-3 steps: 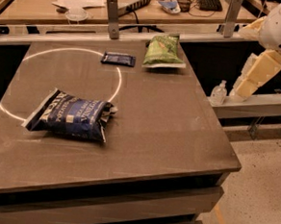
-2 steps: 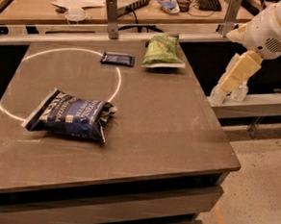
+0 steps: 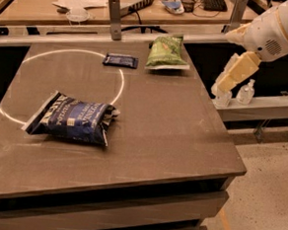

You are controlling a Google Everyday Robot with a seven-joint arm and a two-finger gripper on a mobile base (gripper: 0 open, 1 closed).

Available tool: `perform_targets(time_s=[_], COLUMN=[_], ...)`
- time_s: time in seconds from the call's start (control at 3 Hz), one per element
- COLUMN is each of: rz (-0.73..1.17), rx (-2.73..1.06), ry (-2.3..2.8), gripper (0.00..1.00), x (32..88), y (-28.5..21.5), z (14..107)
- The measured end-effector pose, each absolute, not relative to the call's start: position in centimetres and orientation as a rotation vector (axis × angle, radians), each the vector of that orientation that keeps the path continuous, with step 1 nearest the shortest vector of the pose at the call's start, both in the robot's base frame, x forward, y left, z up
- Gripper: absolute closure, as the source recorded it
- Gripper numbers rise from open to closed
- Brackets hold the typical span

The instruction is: Move rxbar blueberry near blue chip bag

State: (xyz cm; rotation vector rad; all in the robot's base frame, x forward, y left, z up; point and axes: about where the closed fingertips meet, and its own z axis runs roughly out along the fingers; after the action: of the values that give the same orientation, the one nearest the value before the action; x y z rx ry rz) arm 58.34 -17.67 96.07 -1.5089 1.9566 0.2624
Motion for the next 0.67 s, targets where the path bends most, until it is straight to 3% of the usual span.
perform_targets(time_s=[0.33, 0.67], rz=[0.474, 0.543], rx=[-1.418, -1.384], ry=[1.824, 1.767], gripper=[0.0, 0.0], x=[61.9, 64.3], y=[-12.9, -11.0], z=[95.3, 94.8])
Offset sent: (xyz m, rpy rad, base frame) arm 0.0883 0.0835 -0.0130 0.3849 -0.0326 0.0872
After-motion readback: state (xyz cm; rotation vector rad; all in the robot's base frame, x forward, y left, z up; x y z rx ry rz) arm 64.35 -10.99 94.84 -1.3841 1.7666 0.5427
